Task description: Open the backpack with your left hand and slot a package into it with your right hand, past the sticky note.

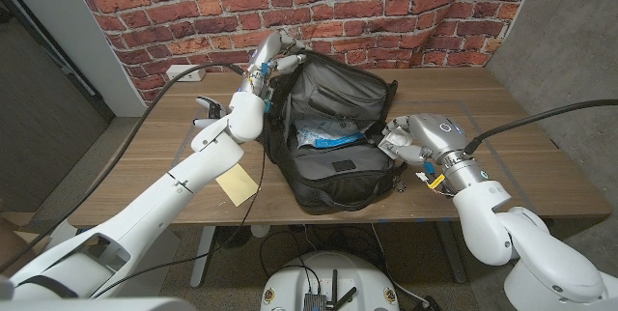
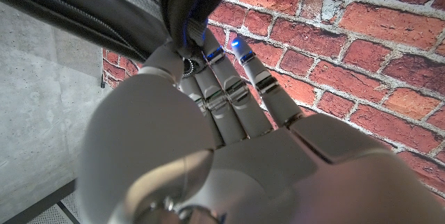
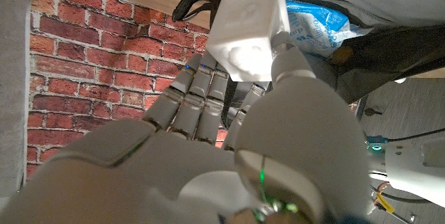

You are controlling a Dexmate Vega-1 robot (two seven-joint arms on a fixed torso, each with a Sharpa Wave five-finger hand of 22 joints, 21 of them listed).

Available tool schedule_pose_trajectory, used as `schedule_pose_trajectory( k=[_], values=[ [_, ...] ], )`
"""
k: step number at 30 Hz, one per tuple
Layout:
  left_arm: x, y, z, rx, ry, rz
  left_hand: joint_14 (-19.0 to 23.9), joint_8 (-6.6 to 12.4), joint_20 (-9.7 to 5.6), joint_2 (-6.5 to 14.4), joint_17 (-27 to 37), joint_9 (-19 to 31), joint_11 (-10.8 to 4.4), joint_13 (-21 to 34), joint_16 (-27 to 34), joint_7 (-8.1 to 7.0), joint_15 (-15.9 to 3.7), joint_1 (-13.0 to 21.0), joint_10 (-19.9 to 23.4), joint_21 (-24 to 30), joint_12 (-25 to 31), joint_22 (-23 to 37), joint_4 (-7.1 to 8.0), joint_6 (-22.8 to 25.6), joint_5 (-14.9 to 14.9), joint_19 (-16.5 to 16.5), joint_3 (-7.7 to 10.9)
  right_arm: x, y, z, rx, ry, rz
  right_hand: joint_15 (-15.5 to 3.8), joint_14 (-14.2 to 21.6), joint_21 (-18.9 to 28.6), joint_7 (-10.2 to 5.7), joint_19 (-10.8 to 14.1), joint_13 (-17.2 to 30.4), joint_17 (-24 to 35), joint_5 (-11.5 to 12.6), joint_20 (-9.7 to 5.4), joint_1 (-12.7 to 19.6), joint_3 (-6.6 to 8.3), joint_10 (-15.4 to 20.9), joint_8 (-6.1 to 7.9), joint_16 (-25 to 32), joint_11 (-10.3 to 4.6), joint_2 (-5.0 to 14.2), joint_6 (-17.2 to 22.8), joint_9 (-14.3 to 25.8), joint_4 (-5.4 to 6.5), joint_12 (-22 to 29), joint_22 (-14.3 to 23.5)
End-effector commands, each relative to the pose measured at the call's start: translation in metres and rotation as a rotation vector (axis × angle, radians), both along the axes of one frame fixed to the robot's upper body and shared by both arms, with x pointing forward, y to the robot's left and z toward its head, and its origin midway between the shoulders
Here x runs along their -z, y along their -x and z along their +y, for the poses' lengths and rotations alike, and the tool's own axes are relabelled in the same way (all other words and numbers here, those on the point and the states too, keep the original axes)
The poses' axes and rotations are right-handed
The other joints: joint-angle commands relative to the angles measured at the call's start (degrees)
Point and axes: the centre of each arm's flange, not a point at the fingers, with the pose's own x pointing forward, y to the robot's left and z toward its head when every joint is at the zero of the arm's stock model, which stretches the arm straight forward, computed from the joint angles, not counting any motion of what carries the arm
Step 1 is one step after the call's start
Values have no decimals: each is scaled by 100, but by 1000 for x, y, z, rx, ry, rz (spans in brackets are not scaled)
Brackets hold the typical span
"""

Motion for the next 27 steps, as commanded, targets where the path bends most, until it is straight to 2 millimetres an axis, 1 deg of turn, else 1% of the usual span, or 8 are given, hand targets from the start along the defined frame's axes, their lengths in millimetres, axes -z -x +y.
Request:
schedule_pose_trajectory(
  k=[1,3,13,23,27],
  values=[
    [1,0,-2,6,16,-2,73,34,-622,56,27,32,-42,24,-36,11,1,13,91,4,27,12,0,31,26,68,42,-2,2,11,-57,36,-17,-968,63,20,4,37,15,16,34,-549,350,1,1276,14,-3,-1305,275,58,14,23,-28,24],
    [1,0,-1,5,20,-1,74,29,-622,54,28,32,-42,24,-36,-16,0,14,91,3,26,12,-1,24,26,69,42,-2,1,13,-69,41,-17,-970,63,19,4,39,16,17,35,-550,354,-1,1275,13,-7,-1306,271,60,12,20,-29,24],
    [2,1,1,7,32,-5,77,32,-623,50,28,33,-42,24,-35,-6,-1,18,94,2,27,13,-3,39,26,71,40,-5,-9,23,-133,69,-19,-972,70,11,5,45,17,27,40,-545,379,-11,1270,15,-27,-1306,257,64,19,13,-46,25],
    [3,1,4,8,41,-6,80,27,-623,54,29,34,-42,24,-35,-11,-1,20,91,0,25,13,-1,34,27,73,41,-7,-11,35,-162,97,-25,-983,87,-3,6,36,30,43,43,-549,412,-19,1285,21,-39,-1307,252,78,23,4,-49,25],
    [4,2,5,15,44,-12,78,21,-623,53,28,35,-42,25,-36,-3,-1,21,98,-1,28,13,-1,23,27,73,40,-6,-14,39,-172,93,-16,-958,97,-4,4,44,17,53,41,-537,397,-36,1255,8,-44,-1306,250,66,14,22,-78,25]
  ],
)
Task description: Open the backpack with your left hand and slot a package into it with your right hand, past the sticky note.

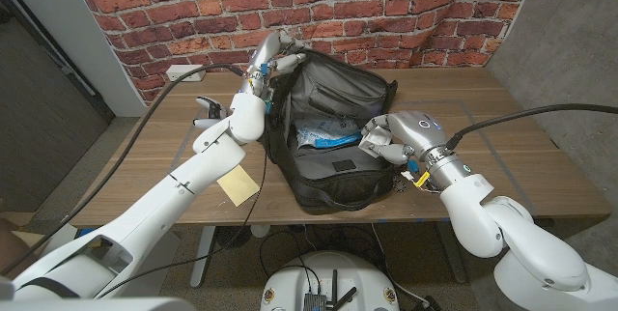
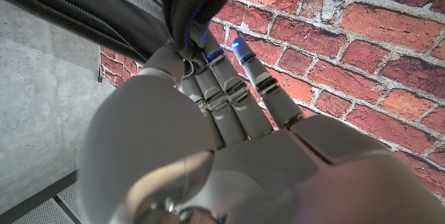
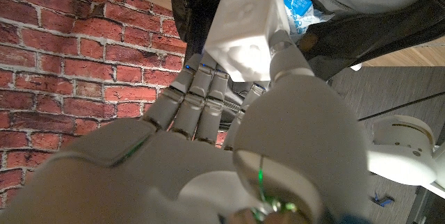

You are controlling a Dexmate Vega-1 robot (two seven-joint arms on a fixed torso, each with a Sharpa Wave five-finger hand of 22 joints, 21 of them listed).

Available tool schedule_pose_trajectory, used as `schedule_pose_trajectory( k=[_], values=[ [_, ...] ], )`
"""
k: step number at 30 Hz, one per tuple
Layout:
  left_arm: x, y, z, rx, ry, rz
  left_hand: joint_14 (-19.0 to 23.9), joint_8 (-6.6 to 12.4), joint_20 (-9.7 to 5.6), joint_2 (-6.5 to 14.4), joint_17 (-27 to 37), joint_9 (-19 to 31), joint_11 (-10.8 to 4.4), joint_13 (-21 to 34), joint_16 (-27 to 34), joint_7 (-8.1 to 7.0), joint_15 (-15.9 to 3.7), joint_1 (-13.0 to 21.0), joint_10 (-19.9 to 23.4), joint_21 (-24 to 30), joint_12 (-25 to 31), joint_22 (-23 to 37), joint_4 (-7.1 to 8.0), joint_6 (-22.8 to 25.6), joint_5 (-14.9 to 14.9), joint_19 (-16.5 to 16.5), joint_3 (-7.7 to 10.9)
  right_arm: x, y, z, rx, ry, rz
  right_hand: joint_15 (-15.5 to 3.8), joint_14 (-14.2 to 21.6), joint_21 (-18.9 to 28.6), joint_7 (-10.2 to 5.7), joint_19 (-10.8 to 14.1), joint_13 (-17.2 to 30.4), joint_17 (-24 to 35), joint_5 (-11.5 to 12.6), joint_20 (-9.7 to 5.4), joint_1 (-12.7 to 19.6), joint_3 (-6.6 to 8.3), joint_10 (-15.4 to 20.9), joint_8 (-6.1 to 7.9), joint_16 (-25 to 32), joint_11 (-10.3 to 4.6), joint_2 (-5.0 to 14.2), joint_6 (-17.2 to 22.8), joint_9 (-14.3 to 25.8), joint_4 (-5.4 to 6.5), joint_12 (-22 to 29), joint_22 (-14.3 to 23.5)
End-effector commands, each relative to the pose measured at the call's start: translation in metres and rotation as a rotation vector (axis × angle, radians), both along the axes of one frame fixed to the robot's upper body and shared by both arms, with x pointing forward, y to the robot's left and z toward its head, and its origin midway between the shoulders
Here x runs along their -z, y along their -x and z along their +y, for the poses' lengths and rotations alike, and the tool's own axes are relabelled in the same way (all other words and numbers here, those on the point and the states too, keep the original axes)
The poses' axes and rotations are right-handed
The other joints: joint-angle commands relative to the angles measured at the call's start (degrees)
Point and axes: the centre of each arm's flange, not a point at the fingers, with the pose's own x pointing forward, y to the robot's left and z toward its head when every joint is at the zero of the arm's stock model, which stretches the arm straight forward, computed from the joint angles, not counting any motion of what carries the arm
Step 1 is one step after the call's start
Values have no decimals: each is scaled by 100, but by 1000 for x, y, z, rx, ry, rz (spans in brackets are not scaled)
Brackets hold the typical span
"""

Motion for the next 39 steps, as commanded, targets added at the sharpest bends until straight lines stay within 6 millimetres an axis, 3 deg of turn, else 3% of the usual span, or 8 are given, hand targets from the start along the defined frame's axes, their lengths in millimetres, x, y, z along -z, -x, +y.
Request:
schedule_pose_trajectory(
  k=[1,39],
  values=[
    [1,1,3,7,10,-7,45,29,-643,53,28,32,-40,19,-36,-11,31,20,103,-1,52,13,-1,17,37,53,40,2,-7,14,-38,17,8,-937,54,-4,-20,47,20,30,41,-533,277,-29,1273,7,-7,-1286,261,42,5,35,3,26],
    [-1,6,18,-18,107,-47,20,14,-644,65,25,36,-40,21,-46,0,35,12,65,-12,39,14,8,7,39,50,41,5,-38,47,-86,26,5,-958,106,-23,-14,57,33,97,83,-571,366,-39,1240,-28,-49,-1286,325,77,-27,32,-67,27]
  ],
)
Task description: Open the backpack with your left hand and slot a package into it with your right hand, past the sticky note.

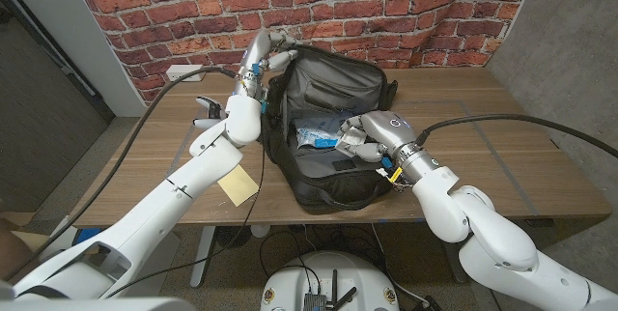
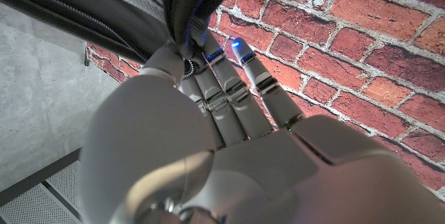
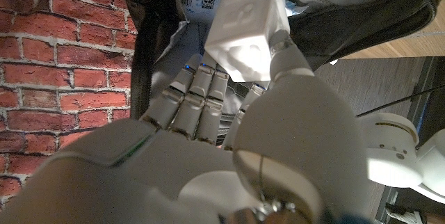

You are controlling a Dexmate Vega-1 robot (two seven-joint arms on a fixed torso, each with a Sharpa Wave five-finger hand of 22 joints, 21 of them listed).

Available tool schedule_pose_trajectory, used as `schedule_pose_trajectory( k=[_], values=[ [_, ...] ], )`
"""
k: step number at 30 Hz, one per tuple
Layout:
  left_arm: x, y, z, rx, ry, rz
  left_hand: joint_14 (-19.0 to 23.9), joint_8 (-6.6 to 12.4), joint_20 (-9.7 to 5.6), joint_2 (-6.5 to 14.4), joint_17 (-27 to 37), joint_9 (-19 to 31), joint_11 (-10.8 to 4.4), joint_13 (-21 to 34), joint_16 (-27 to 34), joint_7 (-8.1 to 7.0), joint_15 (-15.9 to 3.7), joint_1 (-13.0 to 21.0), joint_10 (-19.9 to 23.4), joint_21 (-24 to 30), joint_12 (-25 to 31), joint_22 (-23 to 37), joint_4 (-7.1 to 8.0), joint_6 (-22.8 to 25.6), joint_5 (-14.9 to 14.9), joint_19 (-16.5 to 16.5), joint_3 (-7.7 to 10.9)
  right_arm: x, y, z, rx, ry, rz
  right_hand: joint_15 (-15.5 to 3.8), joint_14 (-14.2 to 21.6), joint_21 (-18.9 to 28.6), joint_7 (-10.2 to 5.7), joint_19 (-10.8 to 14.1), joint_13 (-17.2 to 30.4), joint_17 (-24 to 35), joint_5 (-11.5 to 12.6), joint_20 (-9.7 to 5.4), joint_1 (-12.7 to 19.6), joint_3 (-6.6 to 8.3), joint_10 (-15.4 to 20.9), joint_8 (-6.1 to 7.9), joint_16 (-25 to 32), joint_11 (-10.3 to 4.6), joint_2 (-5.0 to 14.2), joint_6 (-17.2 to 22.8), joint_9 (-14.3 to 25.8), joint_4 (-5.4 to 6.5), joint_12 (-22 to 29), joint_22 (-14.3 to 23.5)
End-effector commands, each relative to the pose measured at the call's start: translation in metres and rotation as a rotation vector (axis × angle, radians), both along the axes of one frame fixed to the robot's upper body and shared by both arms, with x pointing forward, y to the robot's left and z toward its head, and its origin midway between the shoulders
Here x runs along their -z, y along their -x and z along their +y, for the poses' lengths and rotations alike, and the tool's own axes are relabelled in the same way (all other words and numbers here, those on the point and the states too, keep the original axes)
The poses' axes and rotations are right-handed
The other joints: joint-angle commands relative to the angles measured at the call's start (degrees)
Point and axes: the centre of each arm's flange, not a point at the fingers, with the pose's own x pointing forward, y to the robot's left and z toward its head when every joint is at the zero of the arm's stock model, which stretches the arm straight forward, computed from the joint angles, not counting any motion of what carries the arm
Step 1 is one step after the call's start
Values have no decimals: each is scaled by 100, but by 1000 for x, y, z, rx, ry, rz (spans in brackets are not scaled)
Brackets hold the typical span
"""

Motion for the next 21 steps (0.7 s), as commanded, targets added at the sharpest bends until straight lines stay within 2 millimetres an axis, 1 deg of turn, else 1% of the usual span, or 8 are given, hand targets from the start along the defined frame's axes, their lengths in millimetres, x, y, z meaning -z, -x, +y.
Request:
schedule_pose_trajectory(
  k=[1,11,21],
  values=[
    [-2,-1,3,-3,33,-14,19,32,-623,73,25,11,-39,22,-2,10,34,2,73,-12,28,14,7,10,29,30,42,2,-7,10,8,12,-10,-951,63,-24,-7,57,31,23,44,-573,367,-4,1238,-6,2,-1286,324,35,8,25,13,28],
    [-1,-4,3,7,56,-14,22,32,-623,75,27,12,-41,22,1,6,32,3,77,-13,30,14,5,17,30,32,42,3,-12,21,30,45,-22,-951,68,-26,-6,61,37,35,56,-593,394,-8,1234,-12,-15,-1288,329,45,5,18,0,28],
    [0,-8,-1,31,53,-2,21,25,-623,73,27,13,-38,23,1,1,31,7,72,-14,28,14,2,3,30,35,42,4,-24,26,51,84,-21,-952,77,-28,-4,62,22,44,66,-611,401,-14,1207,-22,-35,-1287,338,42,3,24,-36,28]
  ],
)
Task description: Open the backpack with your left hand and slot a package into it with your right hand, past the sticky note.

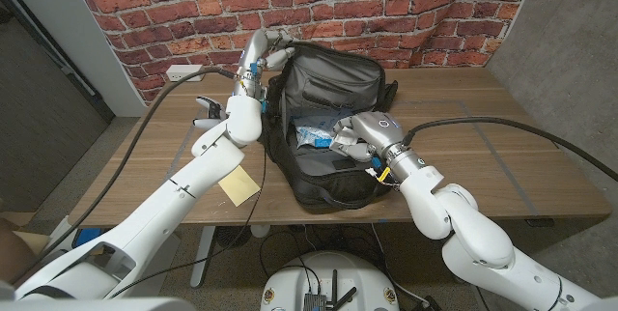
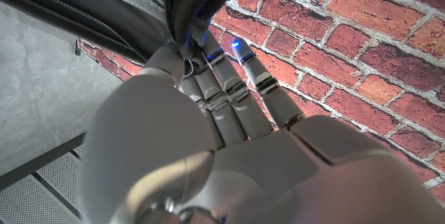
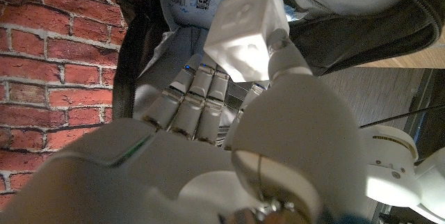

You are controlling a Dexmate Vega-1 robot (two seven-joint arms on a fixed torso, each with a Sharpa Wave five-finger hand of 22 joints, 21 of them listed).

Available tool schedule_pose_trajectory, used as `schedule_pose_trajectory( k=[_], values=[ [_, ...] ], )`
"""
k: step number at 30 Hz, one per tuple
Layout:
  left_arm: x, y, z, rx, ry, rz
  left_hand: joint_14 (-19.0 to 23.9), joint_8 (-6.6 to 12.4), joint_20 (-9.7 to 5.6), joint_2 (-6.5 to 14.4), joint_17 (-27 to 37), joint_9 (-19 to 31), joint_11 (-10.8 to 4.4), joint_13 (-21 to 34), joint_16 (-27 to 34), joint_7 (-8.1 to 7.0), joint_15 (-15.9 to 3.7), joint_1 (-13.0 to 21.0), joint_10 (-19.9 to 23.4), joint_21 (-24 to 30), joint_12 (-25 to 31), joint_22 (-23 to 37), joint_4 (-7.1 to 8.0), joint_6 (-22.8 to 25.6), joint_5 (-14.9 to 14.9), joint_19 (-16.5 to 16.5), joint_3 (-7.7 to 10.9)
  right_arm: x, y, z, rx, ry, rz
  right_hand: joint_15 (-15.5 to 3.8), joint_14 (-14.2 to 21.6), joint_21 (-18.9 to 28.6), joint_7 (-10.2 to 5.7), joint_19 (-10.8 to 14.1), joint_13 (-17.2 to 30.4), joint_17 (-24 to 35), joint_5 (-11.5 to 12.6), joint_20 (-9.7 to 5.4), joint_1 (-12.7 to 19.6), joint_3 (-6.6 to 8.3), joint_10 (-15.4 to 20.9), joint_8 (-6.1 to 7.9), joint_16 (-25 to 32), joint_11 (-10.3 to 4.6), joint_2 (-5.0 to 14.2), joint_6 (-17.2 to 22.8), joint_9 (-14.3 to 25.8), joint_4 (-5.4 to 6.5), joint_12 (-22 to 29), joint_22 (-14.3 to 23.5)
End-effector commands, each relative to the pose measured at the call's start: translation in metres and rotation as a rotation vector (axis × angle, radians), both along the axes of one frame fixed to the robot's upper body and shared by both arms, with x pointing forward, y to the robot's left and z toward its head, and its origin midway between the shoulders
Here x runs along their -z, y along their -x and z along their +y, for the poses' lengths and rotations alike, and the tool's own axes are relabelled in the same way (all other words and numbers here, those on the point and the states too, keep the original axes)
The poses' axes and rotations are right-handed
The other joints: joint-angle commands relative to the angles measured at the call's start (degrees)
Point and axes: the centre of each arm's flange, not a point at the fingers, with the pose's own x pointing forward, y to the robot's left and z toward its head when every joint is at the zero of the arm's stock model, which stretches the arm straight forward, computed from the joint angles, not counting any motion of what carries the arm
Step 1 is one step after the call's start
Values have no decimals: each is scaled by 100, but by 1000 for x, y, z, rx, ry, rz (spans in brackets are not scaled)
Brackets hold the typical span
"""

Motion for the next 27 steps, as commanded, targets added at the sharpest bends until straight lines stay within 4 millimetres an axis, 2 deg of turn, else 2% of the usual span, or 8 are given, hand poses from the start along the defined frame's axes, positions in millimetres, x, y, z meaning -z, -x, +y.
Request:
schedule_pose_trajectory(
  k=[1,27],
  values=[
    [0,-5,-4,25,5,3,21,47,-622,59,27,11,-40,28,1,19,31,-5,71,-14,21,14,-1,23,37,36,39,1,-12,7,23,42,0,-972,56,-5,-6,61,14,17,25,-610,304,-1,1236,-24,-14,-1255,312,42,3,36,11,28],
    [0,-4,-4,22,22,4,16,40,-621,59,25,12,-36,28,-1,22,32,-7,73,-17,23,12,-1,17,38,41,40,3,-39,14,67,113,37,-927,31,-17,-22,42,28,5,38,-553,181,-50,1082,-72,-114,-1239,293,-19,-1,89,-80,27]
  ],
)
